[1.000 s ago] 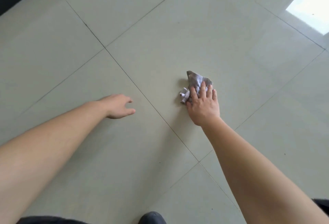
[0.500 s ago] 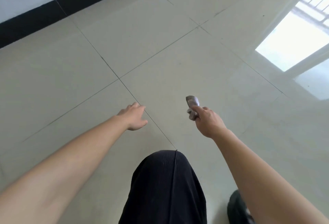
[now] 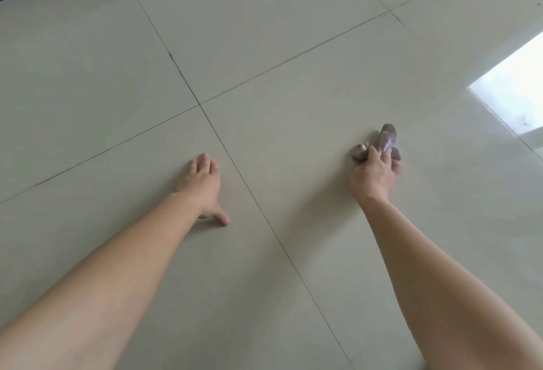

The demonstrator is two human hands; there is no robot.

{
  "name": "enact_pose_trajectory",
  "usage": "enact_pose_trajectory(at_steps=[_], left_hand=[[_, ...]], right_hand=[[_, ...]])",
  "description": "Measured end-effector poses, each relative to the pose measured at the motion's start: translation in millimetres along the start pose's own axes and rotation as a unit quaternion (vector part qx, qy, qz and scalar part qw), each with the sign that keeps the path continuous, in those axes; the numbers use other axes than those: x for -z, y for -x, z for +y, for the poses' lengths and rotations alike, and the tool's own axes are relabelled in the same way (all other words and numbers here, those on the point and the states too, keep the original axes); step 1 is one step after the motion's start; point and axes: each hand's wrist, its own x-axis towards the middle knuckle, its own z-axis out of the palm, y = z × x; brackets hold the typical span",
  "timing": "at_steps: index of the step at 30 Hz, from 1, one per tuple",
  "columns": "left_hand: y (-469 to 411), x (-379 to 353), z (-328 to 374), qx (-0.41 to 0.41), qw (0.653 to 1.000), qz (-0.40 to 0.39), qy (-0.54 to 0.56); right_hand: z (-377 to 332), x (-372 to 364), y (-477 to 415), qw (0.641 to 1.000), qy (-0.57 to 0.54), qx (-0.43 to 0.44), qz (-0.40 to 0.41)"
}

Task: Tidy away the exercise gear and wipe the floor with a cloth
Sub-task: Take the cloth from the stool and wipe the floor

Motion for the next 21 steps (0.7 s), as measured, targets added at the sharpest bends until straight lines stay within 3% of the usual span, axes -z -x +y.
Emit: enact_pose_trajectory(at_steps=[2, 4, 7, 10, 11, 13, 16, 18, 19, 21], left_hand=[[-6.3, -5.8, -3.2, -0.004, 1.000, 0.008, 0.006], [-1.1, -4.6, -3.6, -0.011, 1.000, 0.016, 0.018], [2.8, -4.1, -2.7, 0.000, 0.999, 0.018, 0.042], [4.7, -1.3, -1.3, 0.000, 0.999, 0.015, 0.050], [4.9, -0.4, -1.3, -0.001, 0.999, 0.012, 0.052], [5.0, 1.3, -1.5, 0.000, 0.999, 0.004, 0.054], [6.8, 3.7, -0.8, 0.002, 0.998, 0.002, 0.055], [7.6, 4.9, -1.7, 0.000, 0.998, 0.001, 0.056], [7.9, 5.4, -2.6, -0.001, 0.998, 0.000, 0.057], [9.1, 6.1, -4.8, -0.001, 0.998, -0.001, 0.062]], right_hand=[[-29.8, -29.6, 25.1, 0.996, 0.028, 0.082, 0.002], [-63.1, -55.9, 68.7, 0.975, 0.015, 0.213, -0.063], [-91.6, -73.5, 109.3, 0.901, 0.031, 0.407, -0.148], [-83.1, -60.3, 67.6, 0.827, 0.093, 0.531, -0.161], [-76.1, -52.2, 44.2, 0.822, 0.106, 0.539, -0.147], [-62.4, -32.3, -3.6, 0.865, 0.097, 0.483, -0.090], [-50.5, -4.3, -55.4, 0.964, 0.093, 0.242, -0.057], [-61.6, -2.7, -65.5, 0.986, 0.093, 0.128, -0.048], [-73.2, -8.3, -61.8, 0.986, 0.093, 0.130, -0.045], [-102.0, -27.2, -40.5, 0.972, 0.082, 0.213, -0.062]])
